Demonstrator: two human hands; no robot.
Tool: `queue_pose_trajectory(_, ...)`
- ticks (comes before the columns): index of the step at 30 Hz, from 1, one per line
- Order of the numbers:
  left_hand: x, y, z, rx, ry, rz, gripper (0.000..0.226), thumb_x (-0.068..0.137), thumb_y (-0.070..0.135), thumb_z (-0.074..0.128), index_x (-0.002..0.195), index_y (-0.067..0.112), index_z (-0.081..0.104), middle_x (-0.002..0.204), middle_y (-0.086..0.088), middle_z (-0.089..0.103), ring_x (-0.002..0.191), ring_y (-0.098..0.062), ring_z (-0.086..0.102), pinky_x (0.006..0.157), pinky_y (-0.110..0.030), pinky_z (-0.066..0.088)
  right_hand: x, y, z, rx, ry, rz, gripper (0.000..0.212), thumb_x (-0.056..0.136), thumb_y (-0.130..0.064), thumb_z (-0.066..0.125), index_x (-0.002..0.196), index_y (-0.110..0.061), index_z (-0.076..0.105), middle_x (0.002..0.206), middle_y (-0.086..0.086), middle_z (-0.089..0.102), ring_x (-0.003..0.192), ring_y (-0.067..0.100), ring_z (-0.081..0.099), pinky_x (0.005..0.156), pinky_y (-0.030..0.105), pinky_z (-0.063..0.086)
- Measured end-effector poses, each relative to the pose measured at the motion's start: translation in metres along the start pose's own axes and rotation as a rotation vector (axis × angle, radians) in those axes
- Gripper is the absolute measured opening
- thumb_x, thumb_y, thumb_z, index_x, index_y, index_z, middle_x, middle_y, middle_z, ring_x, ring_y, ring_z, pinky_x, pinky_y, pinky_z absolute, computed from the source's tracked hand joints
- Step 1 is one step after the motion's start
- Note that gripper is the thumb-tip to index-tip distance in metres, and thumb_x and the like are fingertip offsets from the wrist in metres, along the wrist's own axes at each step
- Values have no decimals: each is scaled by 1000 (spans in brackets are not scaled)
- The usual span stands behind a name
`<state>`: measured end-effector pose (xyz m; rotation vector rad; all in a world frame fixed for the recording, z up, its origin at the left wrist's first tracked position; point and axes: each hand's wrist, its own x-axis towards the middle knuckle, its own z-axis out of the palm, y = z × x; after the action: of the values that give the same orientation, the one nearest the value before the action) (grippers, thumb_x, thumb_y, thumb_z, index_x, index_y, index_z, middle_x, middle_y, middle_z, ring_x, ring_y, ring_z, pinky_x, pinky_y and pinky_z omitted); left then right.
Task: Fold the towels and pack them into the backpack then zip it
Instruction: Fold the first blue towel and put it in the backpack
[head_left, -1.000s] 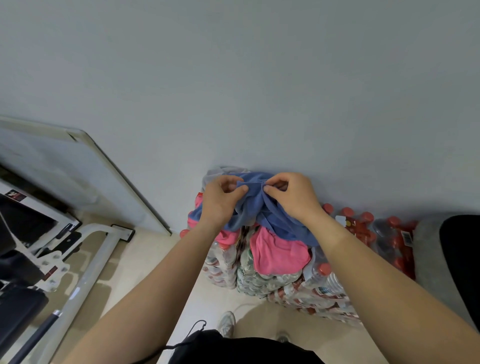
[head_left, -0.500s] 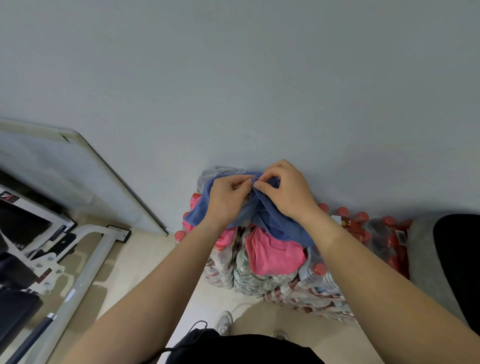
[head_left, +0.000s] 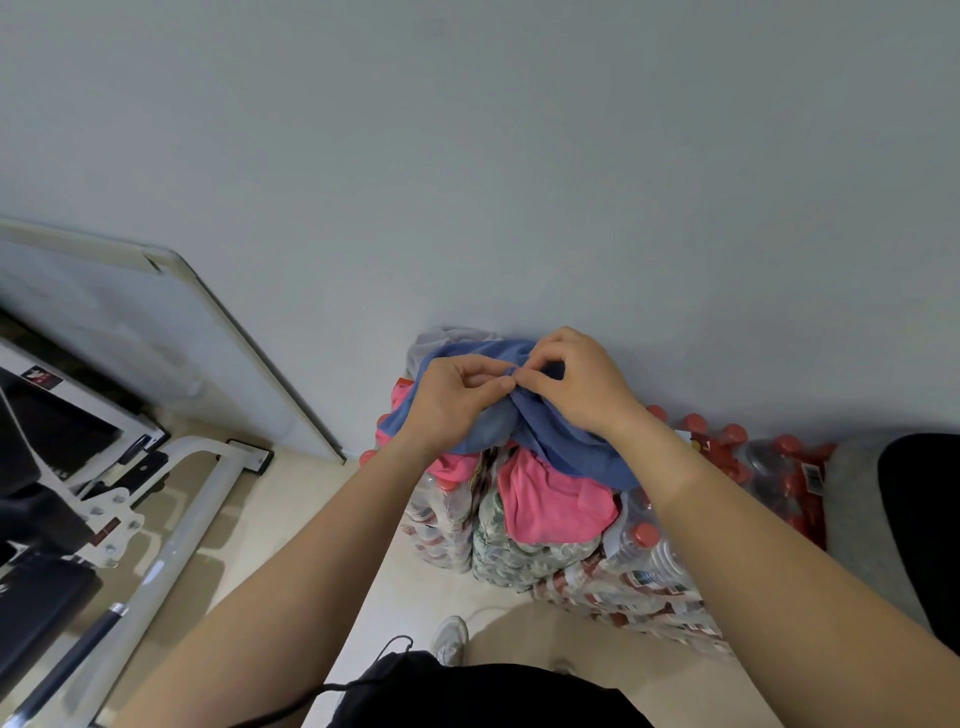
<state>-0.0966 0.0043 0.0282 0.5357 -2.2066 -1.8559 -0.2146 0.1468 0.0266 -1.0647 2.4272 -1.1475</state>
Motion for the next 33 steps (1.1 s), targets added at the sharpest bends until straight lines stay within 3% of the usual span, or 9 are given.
queue_pose_trajectory(4,-2,1,-12,-3,36,-3,12,93,4,63,101,3,72,81,1,75,78,-9,69,76,-23,54,-4,20,-7,-50,-171,-52,11,80,-29,76,89,-33,72,105,-9,59,99,8,57,86,28,47)
queue_pose_trajectory(9,-7,7,-29,87,49,41,19,95,2,57,89,16,67,81,2,68,71,-4,61,70,-21,49,-17,42,-17,-253,-181,-18,23,76,-49,67,92,-33,73,112,-9,58,111,18,53,92,39,48)
queue_pose_trajectory(13,-10,11,-48,182,143,43,20,95,2,57,88,19,65,88,0,69,75,-5,61,76,-25,49,-21,44,-30,-310,-235,-1,24,81,-44,63,74,-21,67,87,-4,64,83,20,60,73,40,51)
queue_pose_trajectory(16,-10,10,-59,262,205,44,18,92,9,57,85,24,64,90,-1,71,78,-14,64,79,-33,52,-29,41,-39,-387,-332,70,20,84,-42,66,76,-24,61,73,-6,61,73,22,60,64,36,48)
queue_pose_trajectory(19,-12,2,-63,310,287,25,18,91,12,55,85,27,64,90,1,71,88,-26,66,85,-43,54,-49,40,-39,-347,-370,97,21,85,-34,68,102,-22,71,94,-2,72,88,19,67,80,38,55)
queue_pose_trajectory(24,-18,-14,-59,351,353,-9,20,95,11,55,87,27,62,90,8,69,87,-18,65,87,-42,54,-91,22,-4,-106,-633,158,30,92,-23,61,120,-28,70,114,-15,71,102,-2,65,94,25,52)
queue_pose_trajectory(26,-22,-17,-62,355,322,2,21,95,11,54,85,28,62,89,7,69,87,-19,65,85,-39,54,-96,16,7,-118,-535,167,29,96,-24,57,122,-26,68,114,-14,70,101,3,65,92,27,52)
queue_pose_trajectory(30,-32,-23,-80,399,143,32,22,93,10,54,85,27,65,88,6,70,85,-17,66,81,-32,53,-78,1,13,-319,-58,108,18,95,-28,54,102,-28,71,101,-7,69,88,17,64,74,35,52)
queue_pose_trajectory(33,-39,-30,-94,400,30,84,25,92,6,57,83,28,65,86,6,71,85,-13,67,82,-30,52,-55,-12,28,-308,-82,127,25,95,-24,56,118,-26,67,115,-5,66,99,19,63,86,38,51)
